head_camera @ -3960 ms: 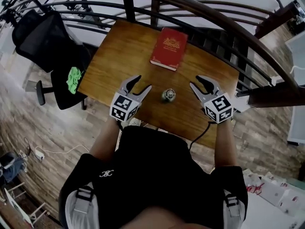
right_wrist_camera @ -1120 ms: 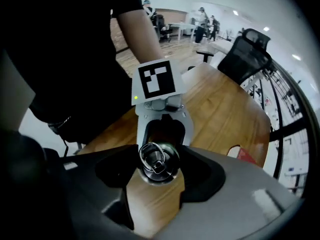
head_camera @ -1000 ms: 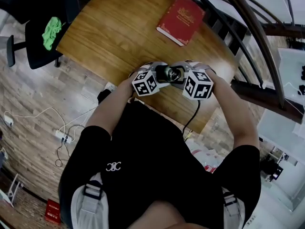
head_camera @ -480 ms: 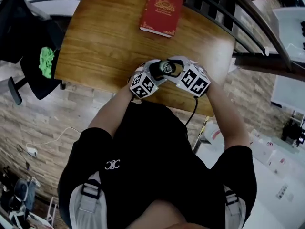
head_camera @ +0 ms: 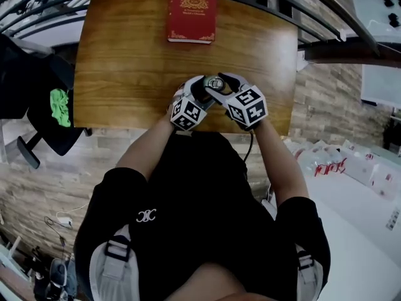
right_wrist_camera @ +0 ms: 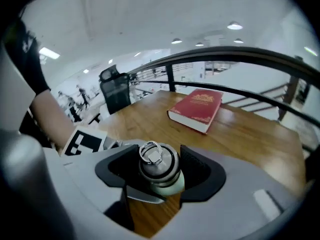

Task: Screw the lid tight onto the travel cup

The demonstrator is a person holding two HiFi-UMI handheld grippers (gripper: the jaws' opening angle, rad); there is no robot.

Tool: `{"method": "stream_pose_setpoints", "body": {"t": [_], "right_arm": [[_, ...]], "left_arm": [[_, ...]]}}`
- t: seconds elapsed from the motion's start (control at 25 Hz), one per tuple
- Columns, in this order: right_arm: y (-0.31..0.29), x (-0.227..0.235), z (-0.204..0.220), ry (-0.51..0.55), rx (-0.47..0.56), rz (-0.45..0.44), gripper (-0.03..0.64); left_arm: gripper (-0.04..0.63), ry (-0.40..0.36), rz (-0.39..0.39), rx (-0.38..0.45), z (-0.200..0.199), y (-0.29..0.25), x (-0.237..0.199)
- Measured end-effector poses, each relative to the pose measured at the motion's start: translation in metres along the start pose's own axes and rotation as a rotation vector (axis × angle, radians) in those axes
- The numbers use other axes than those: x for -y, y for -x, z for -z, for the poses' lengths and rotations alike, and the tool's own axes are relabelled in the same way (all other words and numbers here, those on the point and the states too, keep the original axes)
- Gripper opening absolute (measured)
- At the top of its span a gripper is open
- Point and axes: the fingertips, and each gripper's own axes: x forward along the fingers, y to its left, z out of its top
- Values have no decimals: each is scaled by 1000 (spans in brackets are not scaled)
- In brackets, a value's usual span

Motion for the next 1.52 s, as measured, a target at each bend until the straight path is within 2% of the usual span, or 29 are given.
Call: {"method": "stream_pose_setpoints", "body": {"t": [0.08,0.16,0.44,0.56,0.64,0.76,0.88,1.04,1.12,1.2,1.36,1.52], "right_arm": [[1,5,2,-151,53,50,258],[3,9,4,-234,81,102,259],[8,15,7,-399,92,243,259],[8,14,7,-411,109,239,261],[8,8,5,-309,105,169,261],[16,-2,1,-46,82,27,261],[28,-3,-2,277,6,-50,262],[30,-12,15,775,-203,-193,265],[29,-18,19,988,-282,-262,265],[27,-23,16,1100,-310,-325,265],[24,-29,10,1233,-348,-425,265],[21,-28,30,1544,-425,-500,265]], "left_arm": [[397,-3,3,1,0,-1,1],[397,-5,4,4,-1,-1,1],[397,-3,0,3,-3,0,3],[397,-1,0,2,-3,1,4],[397,-2,2,2,-3,1,4],[397,-6,8,3,-3,-1,4],[397,-5,7,2,-3,-1,4],[397,-3,5,3,-3,-1,2],[397,-3,8,4,-3,-1,2],[397,-1,9,4,-3,-1,3],[397,0,8,4,-2,-3,3],[397,-2,8,4,-2,-4,2]]}}
